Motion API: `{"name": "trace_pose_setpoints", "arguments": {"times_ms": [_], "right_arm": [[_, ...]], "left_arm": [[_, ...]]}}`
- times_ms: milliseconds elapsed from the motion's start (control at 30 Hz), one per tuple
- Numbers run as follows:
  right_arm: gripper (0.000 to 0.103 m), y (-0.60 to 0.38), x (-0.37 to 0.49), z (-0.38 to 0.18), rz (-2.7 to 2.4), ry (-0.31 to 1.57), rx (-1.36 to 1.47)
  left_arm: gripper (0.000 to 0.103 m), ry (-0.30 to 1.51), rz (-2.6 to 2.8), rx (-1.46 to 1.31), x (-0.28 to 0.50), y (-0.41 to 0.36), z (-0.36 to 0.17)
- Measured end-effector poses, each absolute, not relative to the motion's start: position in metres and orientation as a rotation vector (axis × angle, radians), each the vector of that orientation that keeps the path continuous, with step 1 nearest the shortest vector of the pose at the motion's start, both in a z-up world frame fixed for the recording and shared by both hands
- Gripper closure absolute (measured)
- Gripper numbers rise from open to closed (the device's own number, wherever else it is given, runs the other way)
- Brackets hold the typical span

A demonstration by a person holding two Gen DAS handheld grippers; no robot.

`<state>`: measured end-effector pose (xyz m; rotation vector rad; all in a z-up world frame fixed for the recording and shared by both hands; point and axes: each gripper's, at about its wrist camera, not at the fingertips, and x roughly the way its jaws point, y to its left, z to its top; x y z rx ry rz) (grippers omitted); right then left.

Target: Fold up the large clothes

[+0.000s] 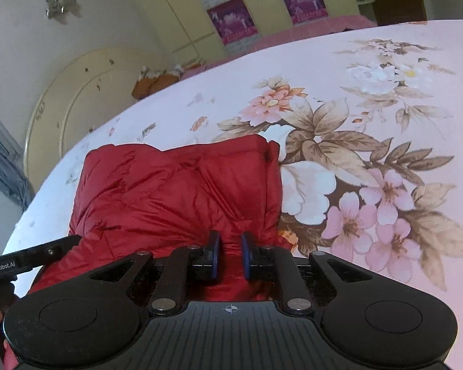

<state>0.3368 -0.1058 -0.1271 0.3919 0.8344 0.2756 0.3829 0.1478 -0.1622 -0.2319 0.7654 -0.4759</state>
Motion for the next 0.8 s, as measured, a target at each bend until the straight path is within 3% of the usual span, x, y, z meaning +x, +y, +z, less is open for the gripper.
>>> {"name": "trace_pose_setpoints", "arguments": {"times_ms": [100, 200, 400, 600, 800], "right_arm": [[0.087, -0.106, 0.34, -0.097, 0.268, 0.76, 0.368], [0.055, -0.082, 0.363, -0.08, 0.31, 0.737, 0.325], [0.055, -0.019, 0.408, -0.107, 0.349, 0.887, 0.116], [0.055, -0.047, 0.405, -0.131, 0.329, 0.867, 0.282], [0.055, -0.063, 0.358, -0.077, 0.354, 0.776, 0.237]], "left_arm": [[0.047, 0.686, -0.469, -0.259, 0.386, 0.156, -0.141], [0.047, 0.686, -0.495, -0.232, 0.414, 0.144, -0.131], [0.047, 0.82, -0.504, -0.136, 0.473, 0.109, -0.15], [0.045, 0.845, -0.516, -0.197, 0.474, 0.118, -0.162], [0.044, 0.735, -0.568, -0.233, 0.399, 0.139, -0.124]]}}
